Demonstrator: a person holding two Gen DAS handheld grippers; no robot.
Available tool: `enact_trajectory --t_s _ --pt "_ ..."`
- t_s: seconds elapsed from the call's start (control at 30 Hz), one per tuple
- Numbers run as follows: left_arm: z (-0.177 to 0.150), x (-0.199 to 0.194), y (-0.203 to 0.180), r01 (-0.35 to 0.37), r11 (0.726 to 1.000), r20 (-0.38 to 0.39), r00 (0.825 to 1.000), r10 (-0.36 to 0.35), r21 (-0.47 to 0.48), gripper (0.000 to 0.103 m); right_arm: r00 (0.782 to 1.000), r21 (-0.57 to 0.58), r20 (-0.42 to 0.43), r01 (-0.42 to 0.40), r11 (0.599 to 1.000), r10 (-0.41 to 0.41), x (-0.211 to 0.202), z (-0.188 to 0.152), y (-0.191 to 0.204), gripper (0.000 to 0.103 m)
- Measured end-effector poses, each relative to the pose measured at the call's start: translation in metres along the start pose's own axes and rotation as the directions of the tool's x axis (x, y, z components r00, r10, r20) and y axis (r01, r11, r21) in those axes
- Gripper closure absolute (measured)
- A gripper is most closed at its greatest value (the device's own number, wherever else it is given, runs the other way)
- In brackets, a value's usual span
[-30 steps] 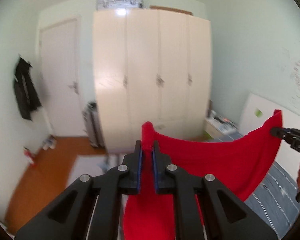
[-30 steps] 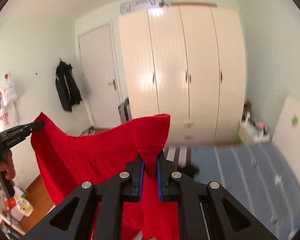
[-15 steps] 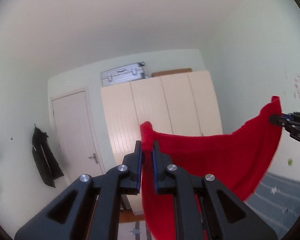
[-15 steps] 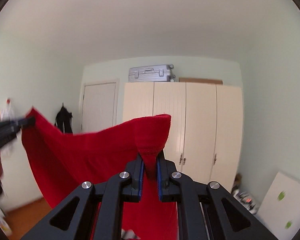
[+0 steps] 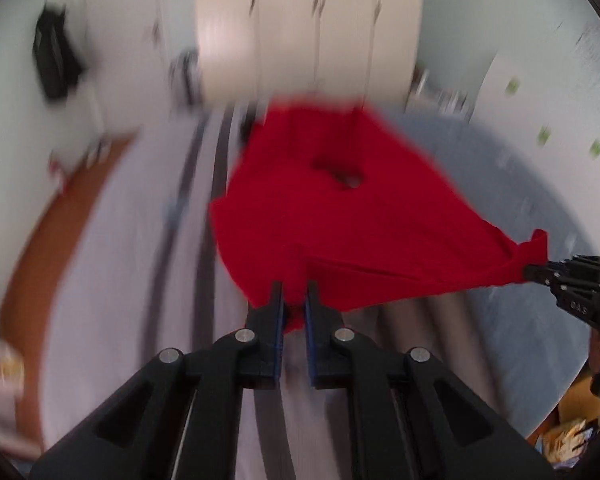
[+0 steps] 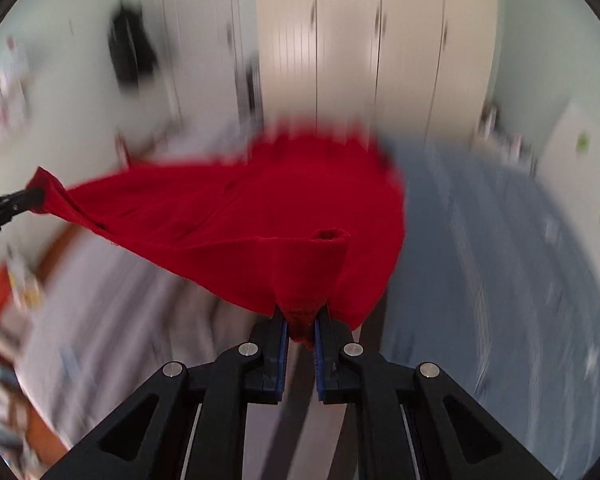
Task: Fold clothes
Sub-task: 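Lay the red garment flat on the bed with both grippers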
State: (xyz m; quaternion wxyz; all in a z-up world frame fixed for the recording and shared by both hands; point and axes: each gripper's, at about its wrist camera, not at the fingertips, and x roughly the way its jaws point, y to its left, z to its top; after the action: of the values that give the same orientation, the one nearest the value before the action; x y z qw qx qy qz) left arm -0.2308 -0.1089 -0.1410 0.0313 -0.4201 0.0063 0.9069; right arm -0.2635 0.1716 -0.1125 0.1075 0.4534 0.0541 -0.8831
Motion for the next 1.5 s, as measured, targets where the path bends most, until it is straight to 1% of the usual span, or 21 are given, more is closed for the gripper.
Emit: enact_trajectory --t_s 0.03,0.1,0.23,0.33,0.43,0.53,0.6,0.67,0.73,0.83,0.9,0.93,1.0,1.1,1.13,1.2,1.23,1.27,1.3,1.33,1.5 --pt "-0.041 0.023 -0.003 -0.013 1.000 -0.082 0.997 0.011 -0.014 0.096 0.998 -0.004 -0.060 -0.004 1.000 0.003 0.025 -0.034 0.009 0.094" --pt "-0.091 0.045 -0.008 -0.017 1.000 -0.161 0.987 0.016 -0.005 0.096 0.985 -0.009 -0.171 -0.015 1.000 0.013 0.070 -0.096 0.025 0.094" --pt "-0.169 0.069 -0.013 -0.032 0.998 -0.273 0.961 0.043 0.047 0.096 0.962 -0.029 -0.273 -0.027 0.999 0.018 0.104 -0.168 0.039 0.093" --pt "-0.198 0.076 -0.003 -0.027 0.999 -0.345 0.938 0.039 0.041 0.096 0.941 -0.028 -0.337 -0.039 0.999 0.027 0.113 -0.200 0.039 0.090" --pt "-0.207 0.068 0.006 -0.021 1.000 -0.373 0.927 0.028 0.023 0.096 0.917 -0.012 -0.396 -0.051 0.999 0.042 0.109 -0.220 0.032 0.090" --pt "-0.201 0.059 0.018 -0.014 0.999 -0.373 0.928 0.000 -0.037 0.092 0.923 -0.015 -0.384 -0.046 0.999 0.037 0.095 -0.217 0.027 0.087" --pt "-0.190 0.061 0.027 -0.029 0.996 -0.354 0.935 -0.002 -0.082 0.079 0.936 0.010 -0.350 -0.034 0.999 0.035 0.091 -0.203 0.022 0.080" --pt "-0.173 0.072 0.039 -0.043 0.987 -0.323 0.946 -0.009 -0.155 0.063 0.947 0.069 -0.318 -0.018 0.997 0.039 0.098 -0.187 0.010 0.068" --pt "-0.157 0.088 0.047 -0.056 0.976 -0.297 0.955 -0.009 -0.211 0.057 0.957 0.140 -0.286 -0.004 0.990 0.044 0.108 -0.171 -0.004 0.065" --pt "-0.166 0.106 0.036 -0.060 0.971 -0.313 0.950 -0.016 -0.231 0.053 0.959 0.199 -0.283 0.026 0.980 0.032 0.114 -0.181 -0.001 0.065" --pt "-0.171 0.117 0.028 -0.062 0.968 -0.324 0.946 -0.021 -0.244 0.053 0.951 0.231 -0.306 0.041 0.972 0.032 0.130 -0.181 -0.005 0.065" --pt "-0.183 0.120 0.025 -0.065 0.968 -0.353 0.935 -0.026 -0.242 0.053 0.945 0.245 -0.324 0.049 0.968 0.034 0.136 -0.184 -0.009 0.065" --pt "-0.193 0.127 0.019 -0.056 0.970 -0.374 0.927 -0.037 -0.237 0.053 0.935 0.273 -0.350 0.049 0.961 0.052 0.138 -0.195 -0.010 0.065" --pt "-0.203 0.130 0.011 -0.050 0.973 -0.372 0.928 -0.038 -0.225 0.053 0.929 0.295 -0.364 0.045 0.955 0.068 0.143 -0.206 -0.007 0.065" --pt "-0.205 0.131 0.008 -0.049 0.973 -0.371 0.928 -0.040 -0.226 0.054 0.927 0.300 -0.367 0.044 0.953 0.073 0.145 -0.209 -0.007 0.065" --pt "-0.205 0.133 0.002 -0.019 0.977 -0.366 0.929 -0.062 -0.213 0.069 0.928 0.313 -0.365 0.040 0.949 0.082 0.148 -0.211 -0.007 0.065" --pt "-0.205 0.133 -0.001 -0.004 0.979 -0.363 0.929 -0.073 -0.206 0.081 0.927 0.323 -0.364 0.036 0.946 0.088 0.149 -0.210 -0.007 0.066" --pt "-0.204 0.133 -0.009 0.010 0.985 -0.364 0.929 -0.073 -0.172 0.090 0.927 0.327 -0.361 0.027 0.945 0.098 0.150 -0.209 -0.007 0.072" --pt "-0.203 0.133 -0.013 0.007 0.989 -0.366 0.929 -0.060 -0.145 0.093 0.927 0.327 -0.358 0.014 0.945 0.110 0.151 -0.208 -0.007 0.080" --pt "-0.202 0.132 -0.018 0.003 0.993 -0.367 0.929 -0.046 -0.117 0.097 0.927 0.327 -0.354 0.000 0.945 0.123 0.151 -0.206 -0.006 0.097" --pt "-0.201 0.103 -0.015 0.010 0.988 -0.341 0.938 -0.062 -0.153 0.099 0.931 0.275 -0.340 -0.037 0.961 0.133 0.138 -0.201 -0.001 0.099"
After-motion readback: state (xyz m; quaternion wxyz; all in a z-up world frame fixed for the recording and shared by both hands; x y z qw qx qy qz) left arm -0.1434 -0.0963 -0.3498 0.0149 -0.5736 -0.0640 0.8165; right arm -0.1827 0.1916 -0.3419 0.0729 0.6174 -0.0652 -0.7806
